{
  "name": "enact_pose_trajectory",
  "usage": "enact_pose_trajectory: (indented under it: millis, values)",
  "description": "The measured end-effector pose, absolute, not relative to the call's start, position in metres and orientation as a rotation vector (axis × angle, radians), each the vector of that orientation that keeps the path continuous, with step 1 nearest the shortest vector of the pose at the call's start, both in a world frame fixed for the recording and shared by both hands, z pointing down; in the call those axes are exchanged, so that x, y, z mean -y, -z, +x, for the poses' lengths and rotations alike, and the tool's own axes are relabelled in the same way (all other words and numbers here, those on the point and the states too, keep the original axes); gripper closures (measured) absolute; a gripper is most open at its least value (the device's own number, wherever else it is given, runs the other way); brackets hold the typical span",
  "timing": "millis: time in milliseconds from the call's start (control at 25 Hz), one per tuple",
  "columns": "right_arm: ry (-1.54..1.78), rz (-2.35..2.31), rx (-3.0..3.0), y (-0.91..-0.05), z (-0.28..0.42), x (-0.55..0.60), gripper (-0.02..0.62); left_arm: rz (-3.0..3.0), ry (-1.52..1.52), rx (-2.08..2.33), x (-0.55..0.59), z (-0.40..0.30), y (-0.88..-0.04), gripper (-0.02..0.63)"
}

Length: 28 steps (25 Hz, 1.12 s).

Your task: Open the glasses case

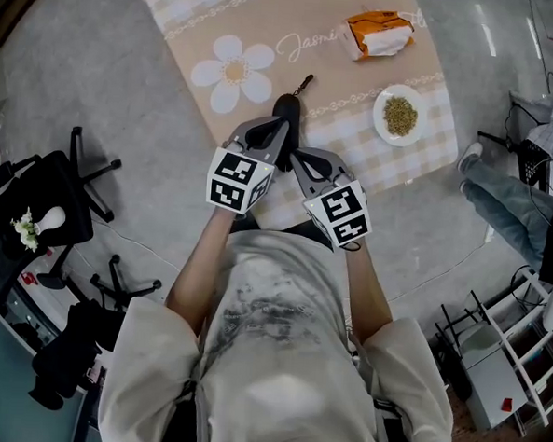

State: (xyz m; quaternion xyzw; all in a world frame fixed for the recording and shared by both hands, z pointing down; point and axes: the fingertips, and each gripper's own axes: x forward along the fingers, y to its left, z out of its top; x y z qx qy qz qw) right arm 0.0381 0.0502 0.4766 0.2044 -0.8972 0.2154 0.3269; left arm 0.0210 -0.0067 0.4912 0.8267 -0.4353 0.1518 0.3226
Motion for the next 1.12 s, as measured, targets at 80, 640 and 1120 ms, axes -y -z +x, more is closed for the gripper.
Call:
enact_pose_trajectory:
  millis: [80, 640, 1120]
  values:
    - [-0.550, 0.550, 2.342, -0.476, 0.043, -0.050, 0.581, 2.168, -0.389, 1.145, 0.007, 0.019, -0.491, 0.601]
    - [-0.478, 0.483, 2.331, -0.489, 0.034, -0.062, 0.580, 2.160, -0.370, 1.176, 0.003, 0.007, -0.489, 0.595]
    - [-0.712, 0.508, 2.389, -0.491, 0.031, -0.059, 0.581, 2.235, -0.537, 1.118, -0.090, 0.002, -0.500, 0.374]
